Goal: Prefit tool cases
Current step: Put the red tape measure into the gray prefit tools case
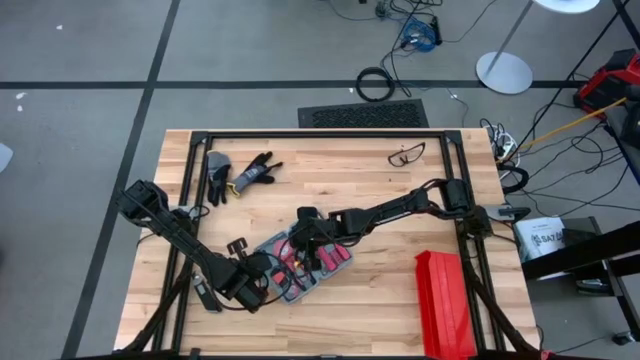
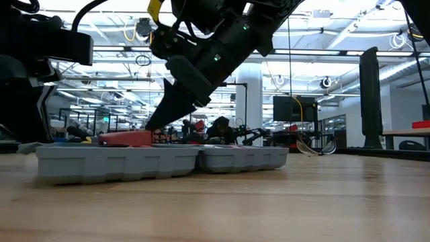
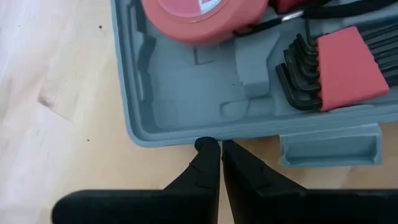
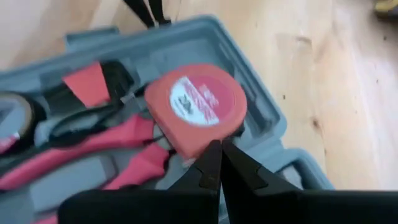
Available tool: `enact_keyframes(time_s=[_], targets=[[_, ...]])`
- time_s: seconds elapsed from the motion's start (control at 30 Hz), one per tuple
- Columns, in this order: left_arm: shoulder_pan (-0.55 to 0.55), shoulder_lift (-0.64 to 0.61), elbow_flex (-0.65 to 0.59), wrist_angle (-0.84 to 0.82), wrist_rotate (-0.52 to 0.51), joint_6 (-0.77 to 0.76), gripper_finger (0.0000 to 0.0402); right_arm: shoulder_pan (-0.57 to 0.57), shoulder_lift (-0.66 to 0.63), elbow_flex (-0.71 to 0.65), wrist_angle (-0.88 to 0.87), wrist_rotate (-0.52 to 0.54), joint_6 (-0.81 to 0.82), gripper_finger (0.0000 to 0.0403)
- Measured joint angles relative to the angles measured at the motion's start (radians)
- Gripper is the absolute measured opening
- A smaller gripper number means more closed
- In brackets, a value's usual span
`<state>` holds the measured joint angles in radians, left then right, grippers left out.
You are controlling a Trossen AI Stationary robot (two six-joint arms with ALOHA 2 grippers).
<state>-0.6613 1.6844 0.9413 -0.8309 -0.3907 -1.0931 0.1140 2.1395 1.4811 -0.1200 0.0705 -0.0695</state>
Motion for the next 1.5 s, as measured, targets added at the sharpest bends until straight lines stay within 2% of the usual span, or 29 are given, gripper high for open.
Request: enact_keyframes(time_s=[0.23,0.43,0.53,0.67,1.03,1.5], targets=[[0.0,0.001,0.0,0.006,-0.01,0.0,0.0022,0.0,0.0,0.0,0.023,-0.001,-0.013,0.0],[0.0,0.001,0.0,0.007,-0.013,0.0,0.0022,-0.01,0.0,0.0,-0.031,0.002,-0.019,0.0],[0.0,0.001,0.0,0.008,-0.036,0.001,0.0022,-0.011,0.015,0.0,-0.007,-0.001,-0.02,0.0],[0.0,0.001,0.0,0.01,-0.049,0.006,0.0022,-0.009,0.032,0.0,0.049,-0.079,-0.015,0.0],[0.0,0.001,0.0,0.01,-0.051,0.002,0.0022,-0.005,0.011,0.0,0.037,-0.061,-0.014,0.0],[0.006,0.001,0.0,0.015,-0.073,0.009,0.0022,-0.002,0.056,0.001,0.156,-0.085,-0.017,0.0]])
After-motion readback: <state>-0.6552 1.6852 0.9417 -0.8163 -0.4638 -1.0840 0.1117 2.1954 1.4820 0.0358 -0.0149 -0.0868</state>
